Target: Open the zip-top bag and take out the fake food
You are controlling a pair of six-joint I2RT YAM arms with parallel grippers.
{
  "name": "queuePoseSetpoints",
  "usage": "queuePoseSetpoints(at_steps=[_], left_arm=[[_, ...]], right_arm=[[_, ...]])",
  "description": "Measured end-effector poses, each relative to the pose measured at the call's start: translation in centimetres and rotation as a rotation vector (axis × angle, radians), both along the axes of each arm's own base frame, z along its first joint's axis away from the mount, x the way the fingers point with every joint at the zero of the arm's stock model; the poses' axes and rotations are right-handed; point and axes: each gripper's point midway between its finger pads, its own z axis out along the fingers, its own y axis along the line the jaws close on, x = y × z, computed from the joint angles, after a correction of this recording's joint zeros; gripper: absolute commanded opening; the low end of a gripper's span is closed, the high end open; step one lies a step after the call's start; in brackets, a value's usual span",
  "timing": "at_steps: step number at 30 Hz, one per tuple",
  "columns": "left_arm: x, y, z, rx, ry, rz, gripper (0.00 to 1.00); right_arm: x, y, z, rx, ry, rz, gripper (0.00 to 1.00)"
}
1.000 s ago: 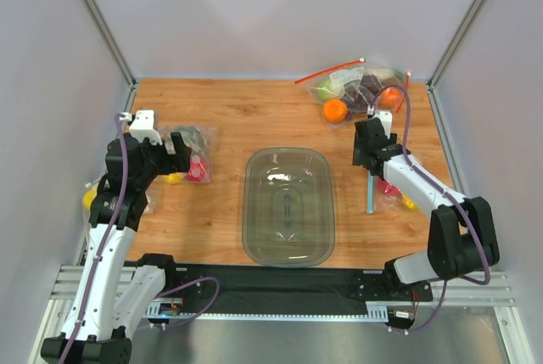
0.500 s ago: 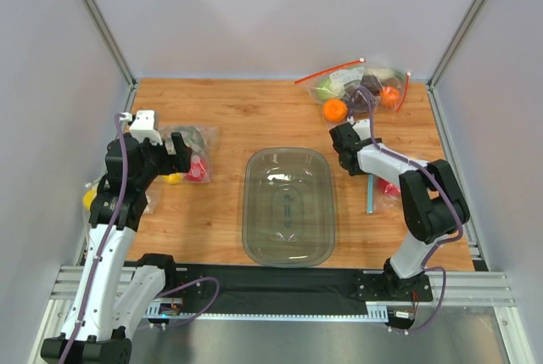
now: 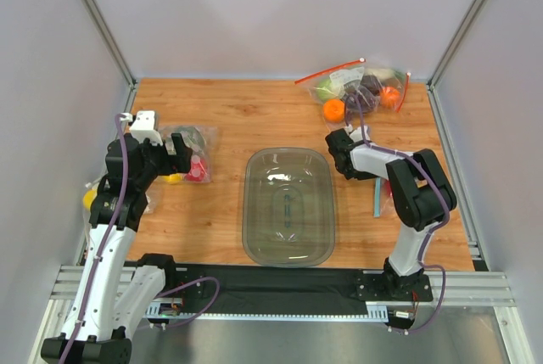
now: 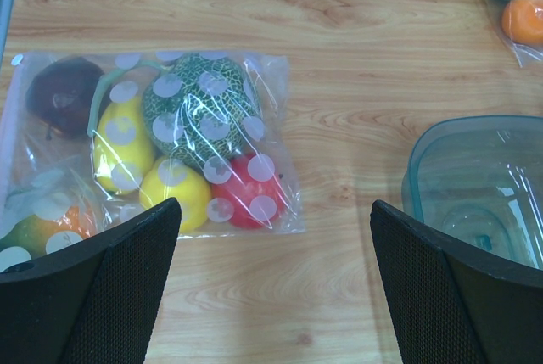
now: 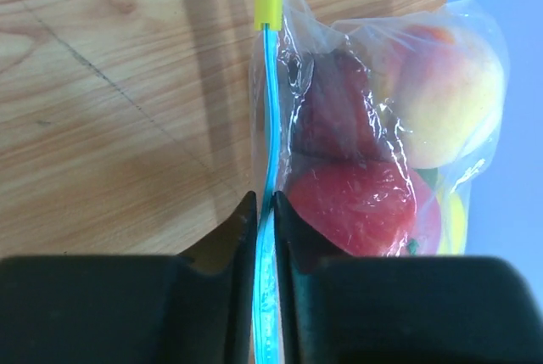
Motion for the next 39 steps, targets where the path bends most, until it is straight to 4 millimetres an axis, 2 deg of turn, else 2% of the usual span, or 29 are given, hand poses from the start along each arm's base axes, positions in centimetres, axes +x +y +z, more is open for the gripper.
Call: queuePoseSetpoints(at_steps=[2, 8, 12, 15, 23, 25, 28, 32, 35, 39], left_arm=[[0.0, 0.0, 0.0, 0.000, 0.000, 0.000, 0.99], [0.0, 0.0, 0.0, 0.000, 0.000, 0.000, 0.99], [0.0, -0.2, 0.0, -0.003, -0.001, -0.009, 0.99], [0.0, -0.6, 0.2, -0.009, -0.008, -0.032, 0.99], [0.1, -2.1, 0.8, -0.035, -0.032, -0.120, 1.00], [0.2, -2.6, 1.1, -0.043, -0.034, -0.145, 0.99], [0.6, -3.3, 1.9, -0.052, -0.050, -0.181, 0.99], [1.2, -5.7, 4.1, -0.062, -0.099, -0.283, 0.99], [2.0, -9.4, 6.3, -0.060, -0.131, -0.429, 0.99], [3.4, -13.8, 8.6, -0.058, -0.166, -0.611, 0.99]], right_arm=[[0.0, -0.2, 0.2, -0.018, -0.006, -0.007, 0.00], [0.0, -0.5, 0.4, -0.037, -0.012, -0.011, 0.00], [0.1, 0.2, 1.2, 0.001, -0.024, 0.013, 0.00], [0.5, 1.8, 2.9, 0.093, -0.065, 0.060, 0.00], [3.1, 9.2, 11.3, 0.468, -0.234, 0.291, 0.00], [3.3, 10.4, 12.2, 0.521, -0.240, 0.338, 0.00], [3.2, 11.6, 12.2, 0.567, -0.210, 0.394, 0.00], [3.0, 12.5, 11.9, 0.592, -0.173, 0.455, 0.00], [3.4, 13.0, 12.2, 0.594, -0.167, 0.501, 0.00], [6.0, 14.4, 13.4, 0.611, -0.179, 0.582, 0.00]])
